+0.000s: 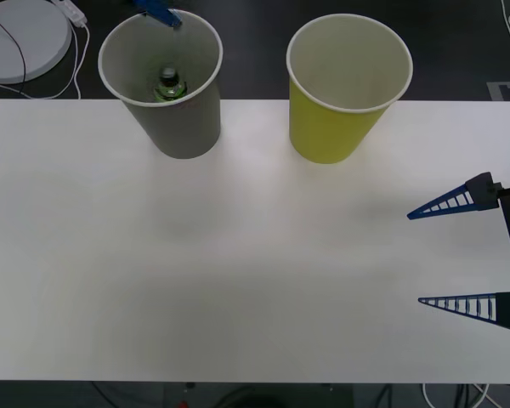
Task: Put the can into the green bin and the plastic bottle into the gray bin
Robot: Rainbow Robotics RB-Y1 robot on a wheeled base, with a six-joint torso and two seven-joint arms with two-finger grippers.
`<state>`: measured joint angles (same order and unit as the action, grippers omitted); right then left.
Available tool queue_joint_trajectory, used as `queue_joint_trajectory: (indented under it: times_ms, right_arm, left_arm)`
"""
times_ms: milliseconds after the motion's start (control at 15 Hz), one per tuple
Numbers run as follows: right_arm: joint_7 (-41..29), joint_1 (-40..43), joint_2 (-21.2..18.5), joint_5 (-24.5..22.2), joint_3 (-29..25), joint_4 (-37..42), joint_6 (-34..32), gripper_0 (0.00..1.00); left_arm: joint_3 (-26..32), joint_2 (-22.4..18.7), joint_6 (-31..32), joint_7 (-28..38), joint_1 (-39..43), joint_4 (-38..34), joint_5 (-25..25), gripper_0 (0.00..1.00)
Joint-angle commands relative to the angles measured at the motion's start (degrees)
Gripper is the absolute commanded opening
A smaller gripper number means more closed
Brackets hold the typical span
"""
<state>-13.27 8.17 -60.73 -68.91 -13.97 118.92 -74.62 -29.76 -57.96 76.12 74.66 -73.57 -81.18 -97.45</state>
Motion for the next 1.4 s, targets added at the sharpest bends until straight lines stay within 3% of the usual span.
queue_joint_trajectory:
  times_ms: [67, 667, 1067, 1400]
  right_arm:
    - [0.0, 0.0, 0.0, 0.0, 0.0, 0.0, 0.0, 1.00]
    - [0.0, 0.0, 0.0, 0.0, 0.0, 0.0, 0.0, 1.00]
    - [0.0, 0.0, 0.0, 0.0, 0.0, 0.0, 0.0, 1.00]
    - [0.0, 0.0, 0.0, 0.0, 0.0, 0.0, 0.0, 1.00]
  left_arm:
    - [3.4, -2.3, -0.9, 0.5, 5.3, -5.5, 1.3, 1.00]
    - [20.5, -6.6, -0.8, -0.9, 27.2, -21.7, 6.6, 1.00]
    - [29.5, -8.0, -0.9, -12.5, 40.3, -25.6, 14.9, 1.00]
    - [34.8, -8.9, -0.9, -19.8, 49.6, -31.1, 16.7, 1.00]
